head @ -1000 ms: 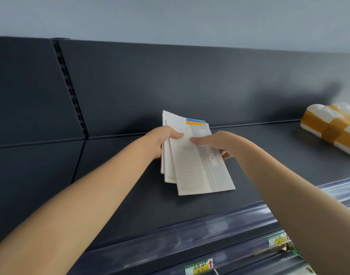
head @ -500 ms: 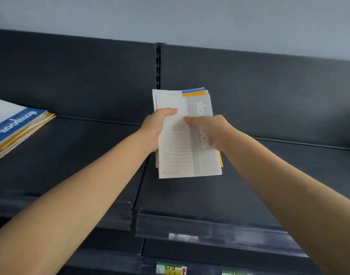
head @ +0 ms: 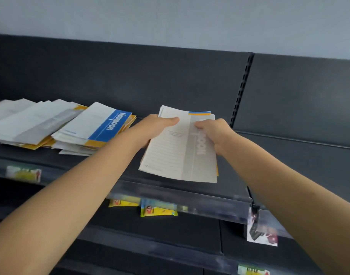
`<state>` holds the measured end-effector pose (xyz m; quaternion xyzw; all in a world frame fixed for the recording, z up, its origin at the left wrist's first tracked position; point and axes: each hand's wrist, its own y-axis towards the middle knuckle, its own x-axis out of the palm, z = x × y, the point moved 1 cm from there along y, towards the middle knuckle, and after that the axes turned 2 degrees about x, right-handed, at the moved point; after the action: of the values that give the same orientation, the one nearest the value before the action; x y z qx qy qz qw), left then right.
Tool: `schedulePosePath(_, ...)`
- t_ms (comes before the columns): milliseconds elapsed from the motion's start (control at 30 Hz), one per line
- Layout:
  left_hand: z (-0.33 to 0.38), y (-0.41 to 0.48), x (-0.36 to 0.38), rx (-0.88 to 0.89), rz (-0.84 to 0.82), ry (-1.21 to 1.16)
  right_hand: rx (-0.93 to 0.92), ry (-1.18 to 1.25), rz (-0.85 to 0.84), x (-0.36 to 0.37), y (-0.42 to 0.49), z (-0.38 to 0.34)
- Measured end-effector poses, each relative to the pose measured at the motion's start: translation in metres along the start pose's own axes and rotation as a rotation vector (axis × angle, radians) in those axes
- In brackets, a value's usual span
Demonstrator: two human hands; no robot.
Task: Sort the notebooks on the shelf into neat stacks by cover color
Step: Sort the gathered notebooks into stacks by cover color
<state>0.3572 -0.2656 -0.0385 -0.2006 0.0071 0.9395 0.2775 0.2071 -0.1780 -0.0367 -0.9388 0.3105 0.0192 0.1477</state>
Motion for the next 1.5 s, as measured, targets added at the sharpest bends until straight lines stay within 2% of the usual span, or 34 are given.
schedulePosePath(233,-0.044,-0.016,-0.123,-0.021,0.029,-0.103,-0.057,0.045,0.017,0.127,-0.026,-0.023)
schedulePosePath(500,-0.071,-0.002,-0.211,0.0,0.056,-0.155,-0.07,0.079,-0.008,0.22,-0.018,-0.042)
schedulePosePath(667,-0.089,0.017,-0.256,-0.017,0.072,-0.148,-0.066,0.061,0.011,0.264,0.008,-0.053)
schedulePosePath(833,-0.1,0.033,-0.3,0.007,0.016,-0.136,-0.058,0.078,0.001,0.307,0.016,-0.064)
schedulePosePath(1000,-0.116,0.047,-0.35,0.015,-0.037,-0.128,-0.042,-0.019,0.027,0.357,0.018,-0.077)
schedulePosePath(1167,-0.143,0.059,-0.418,0.051,-0.055,-0.042,-0.052,-0.055,0.103,0.429,0.014,-0.082)
schedulePosePath(1333,-0.17,0.066,-0.495,0.063,-0.085,0.001,-0.095,-0.046,0.092,0.502,0.011,-0.089)
schedulePosePath(1500,-0.194,0.07,-0.545,0.081,-0.042,0.023,-0.106,-0.072,0.062,0.565,0.007,-0.09)
